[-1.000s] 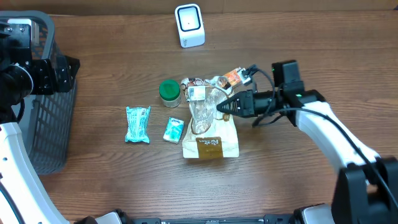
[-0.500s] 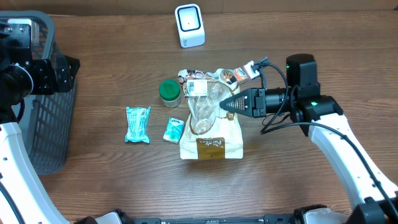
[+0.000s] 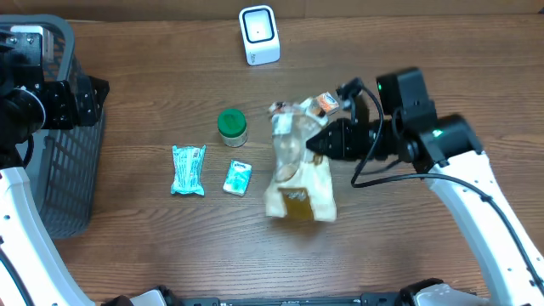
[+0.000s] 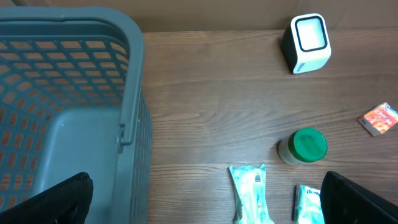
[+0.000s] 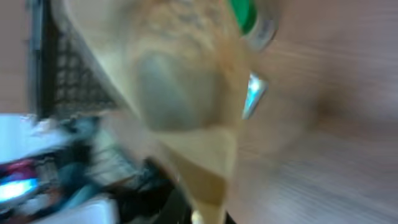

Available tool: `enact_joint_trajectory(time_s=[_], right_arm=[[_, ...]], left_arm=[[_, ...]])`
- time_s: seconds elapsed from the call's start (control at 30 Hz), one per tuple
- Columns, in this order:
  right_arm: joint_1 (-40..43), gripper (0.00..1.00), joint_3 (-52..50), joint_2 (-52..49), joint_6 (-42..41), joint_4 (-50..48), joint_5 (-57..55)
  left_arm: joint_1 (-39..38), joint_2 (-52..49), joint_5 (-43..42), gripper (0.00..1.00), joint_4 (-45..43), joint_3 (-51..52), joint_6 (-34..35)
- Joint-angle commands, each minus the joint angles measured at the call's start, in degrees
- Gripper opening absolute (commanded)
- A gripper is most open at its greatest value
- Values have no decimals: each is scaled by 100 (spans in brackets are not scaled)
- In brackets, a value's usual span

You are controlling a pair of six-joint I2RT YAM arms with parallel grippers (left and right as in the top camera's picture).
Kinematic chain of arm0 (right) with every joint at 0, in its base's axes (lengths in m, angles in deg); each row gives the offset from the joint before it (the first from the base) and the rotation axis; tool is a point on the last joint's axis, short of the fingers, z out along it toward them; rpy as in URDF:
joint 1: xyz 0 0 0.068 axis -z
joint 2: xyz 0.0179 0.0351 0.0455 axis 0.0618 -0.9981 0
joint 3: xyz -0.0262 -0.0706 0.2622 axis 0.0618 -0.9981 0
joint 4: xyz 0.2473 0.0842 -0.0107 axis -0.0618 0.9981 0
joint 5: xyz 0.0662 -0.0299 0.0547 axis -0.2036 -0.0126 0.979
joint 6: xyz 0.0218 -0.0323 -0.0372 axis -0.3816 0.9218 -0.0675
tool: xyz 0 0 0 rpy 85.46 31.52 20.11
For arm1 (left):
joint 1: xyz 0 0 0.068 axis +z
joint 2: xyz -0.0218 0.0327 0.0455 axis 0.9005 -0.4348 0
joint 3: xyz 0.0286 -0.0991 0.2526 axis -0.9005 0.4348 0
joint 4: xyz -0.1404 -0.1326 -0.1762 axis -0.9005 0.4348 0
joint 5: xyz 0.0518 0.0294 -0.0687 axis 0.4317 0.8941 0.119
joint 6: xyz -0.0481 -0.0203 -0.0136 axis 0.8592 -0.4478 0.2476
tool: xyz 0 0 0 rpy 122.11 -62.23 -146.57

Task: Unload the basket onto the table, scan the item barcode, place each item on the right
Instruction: 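Raise the Pantree bag toward the white scanner with the right gripper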

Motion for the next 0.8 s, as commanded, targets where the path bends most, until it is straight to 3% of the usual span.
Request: enact_joint_trajectory(time_s=[0.0,0.13,0.27,0.47,0.77], right_arm=[[-315,4,1178,-236,374,352,-2481],[-726,4,1958,-813,682,378,-3864],[-1038,4,2140,-1482,1058,-431,-5401],[-1272,4,2140,-2643,2470,-2767,-7263],[-1217,4,2138,-4111,5488,-6207,-7672]], left_arm=[[-2,-35,-96,100,-2,22,-109],[-2,-35,-96,100,-2,22,-109],[-2,-35,-96,100,-2,22,-109],[-2,-35,-96,99,-2,22,-109],[-2,-35,-96,100,-2,22,-107]])
